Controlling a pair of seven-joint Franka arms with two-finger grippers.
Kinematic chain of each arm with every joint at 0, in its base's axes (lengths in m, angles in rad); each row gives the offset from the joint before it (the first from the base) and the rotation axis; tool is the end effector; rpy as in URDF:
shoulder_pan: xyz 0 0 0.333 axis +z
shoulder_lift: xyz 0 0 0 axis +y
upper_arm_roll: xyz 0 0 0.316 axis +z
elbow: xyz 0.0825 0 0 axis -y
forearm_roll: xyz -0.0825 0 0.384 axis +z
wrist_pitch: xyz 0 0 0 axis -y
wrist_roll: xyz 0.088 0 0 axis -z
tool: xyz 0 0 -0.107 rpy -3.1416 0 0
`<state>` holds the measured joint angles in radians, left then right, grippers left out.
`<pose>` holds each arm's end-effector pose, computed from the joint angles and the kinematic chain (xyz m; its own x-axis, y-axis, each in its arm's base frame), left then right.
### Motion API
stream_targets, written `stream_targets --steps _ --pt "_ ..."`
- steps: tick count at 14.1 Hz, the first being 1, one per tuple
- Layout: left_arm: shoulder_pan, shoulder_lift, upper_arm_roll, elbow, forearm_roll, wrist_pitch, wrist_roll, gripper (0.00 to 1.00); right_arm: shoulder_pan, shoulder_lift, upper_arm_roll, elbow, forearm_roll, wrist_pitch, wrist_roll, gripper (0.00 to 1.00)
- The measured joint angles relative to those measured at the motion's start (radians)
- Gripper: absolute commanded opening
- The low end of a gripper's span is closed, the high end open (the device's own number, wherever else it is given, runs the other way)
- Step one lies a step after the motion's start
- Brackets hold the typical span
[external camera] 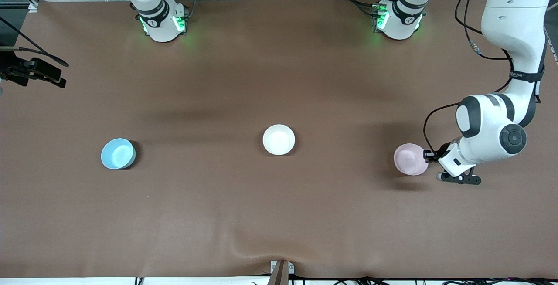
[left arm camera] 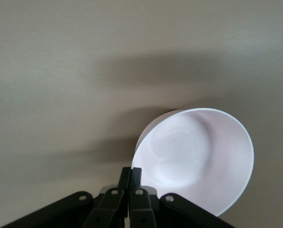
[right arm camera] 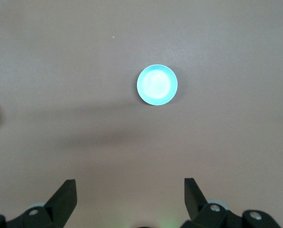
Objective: Stack pink and blue bowls on white bowl
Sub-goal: 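Carry the pink bowl with the left gripper over the white bowl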
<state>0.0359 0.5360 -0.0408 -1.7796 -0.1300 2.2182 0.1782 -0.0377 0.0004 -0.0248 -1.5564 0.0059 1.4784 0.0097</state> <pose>0.6480 -0.0054 0.2484 0.9918 -0.0997 -0.0801 -0.0886 -0.9872 0.1323 0.5438 -0.0333 0.6233 0.9944 -0.0714 -0.0784 -0.0720 -0.9974 -0.0051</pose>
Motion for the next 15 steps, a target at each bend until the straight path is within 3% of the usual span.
stream_targets --steps 3,8,15 --pt "0.000 -0.030 -0.033 0.053 -0.089 -0.095 0.000 0.00 -0.011 0.015 -0.004 -0.001 0.000 0.002 0.000 1.00" --pt "-0.020 -0.035 -0.150 0.105 -0.139 -0.103 -0.136 0.00 -0.012 0.046 -0.003 -0.001 0.000 0.028 0.000 1.00" --pt "-0.263 0.028 -0.166 0.214 -0.138 -0.103 -0.472 0.00 -0.025 0.156 -0.004 -0.014 -0.002 0.141 -0.002 1.00"
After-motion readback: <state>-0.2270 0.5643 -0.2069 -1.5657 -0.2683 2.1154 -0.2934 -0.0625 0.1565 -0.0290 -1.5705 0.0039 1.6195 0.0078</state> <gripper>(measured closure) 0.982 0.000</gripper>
